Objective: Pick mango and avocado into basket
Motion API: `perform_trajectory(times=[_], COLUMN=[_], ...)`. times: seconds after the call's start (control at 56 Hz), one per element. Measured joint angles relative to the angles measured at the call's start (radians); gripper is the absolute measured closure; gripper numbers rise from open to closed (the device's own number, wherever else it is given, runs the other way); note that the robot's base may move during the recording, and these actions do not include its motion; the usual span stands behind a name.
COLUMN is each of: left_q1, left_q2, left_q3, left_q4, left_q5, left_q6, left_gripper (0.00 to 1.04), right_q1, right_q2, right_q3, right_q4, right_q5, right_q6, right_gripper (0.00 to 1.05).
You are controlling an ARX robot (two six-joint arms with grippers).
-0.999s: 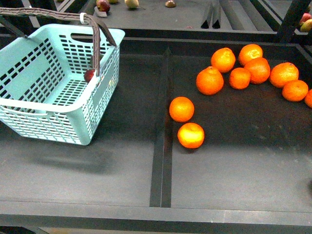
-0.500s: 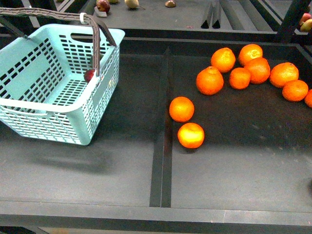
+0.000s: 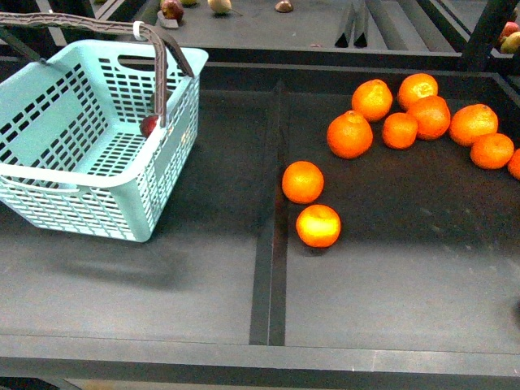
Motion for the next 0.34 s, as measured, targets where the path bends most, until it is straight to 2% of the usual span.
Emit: perform_trajectory(times=[0.339], left_q1=[0.000], left_q2=[0.000], left_q3=[0.000], left_q4=[0.000], left_q5=[0.000], left_q6=[0.000], left_gripper=[0.07], right_q1=[0.000], right_q2=[0.000], right_q3=[0.000], right_q4=[0.000], right_q5=[0.000], right_q6=[0.000], right_gripper=[0.08])
